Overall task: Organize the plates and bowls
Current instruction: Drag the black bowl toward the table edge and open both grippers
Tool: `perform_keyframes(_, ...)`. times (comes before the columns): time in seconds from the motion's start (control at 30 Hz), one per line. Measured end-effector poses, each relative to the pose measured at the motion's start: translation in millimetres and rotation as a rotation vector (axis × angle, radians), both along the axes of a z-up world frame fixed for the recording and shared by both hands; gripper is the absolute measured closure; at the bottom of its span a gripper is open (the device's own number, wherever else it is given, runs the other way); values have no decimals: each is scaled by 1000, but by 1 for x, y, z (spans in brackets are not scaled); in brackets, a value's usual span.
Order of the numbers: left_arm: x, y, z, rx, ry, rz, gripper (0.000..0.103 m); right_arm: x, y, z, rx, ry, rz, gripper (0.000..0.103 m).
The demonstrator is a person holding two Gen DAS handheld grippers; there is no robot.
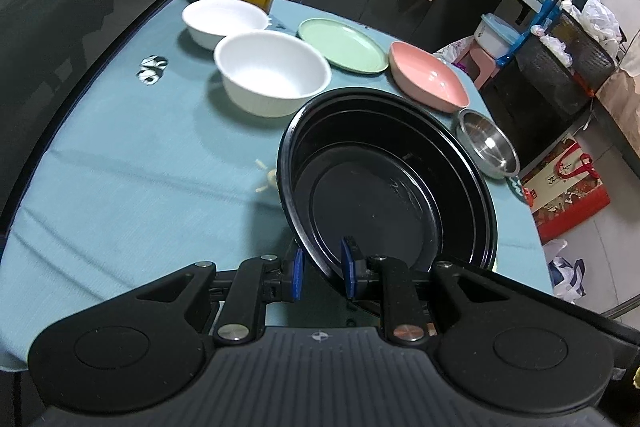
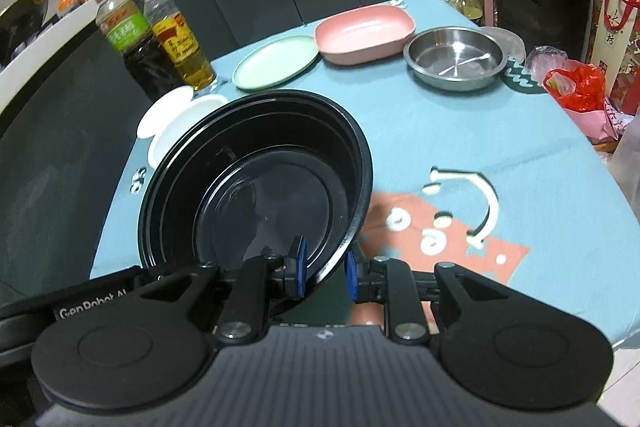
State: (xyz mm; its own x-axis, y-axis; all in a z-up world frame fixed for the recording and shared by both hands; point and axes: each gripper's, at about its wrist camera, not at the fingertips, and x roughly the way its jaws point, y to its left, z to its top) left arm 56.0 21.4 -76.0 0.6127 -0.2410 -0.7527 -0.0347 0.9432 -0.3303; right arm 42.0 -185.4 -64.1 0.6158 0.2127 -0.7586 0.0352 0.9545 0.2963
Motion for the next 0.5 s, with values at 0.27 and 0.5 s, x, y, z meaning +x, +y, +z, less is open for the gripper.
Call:
perform_keyframes(0.27,-11,5,-4,9,8,2,83,-8,9,-2,-17,6,30,79)
perform_keyframes(0.5,-14,6,-7,18,16,0,83,-13,13,-6,-25,19,35,79)
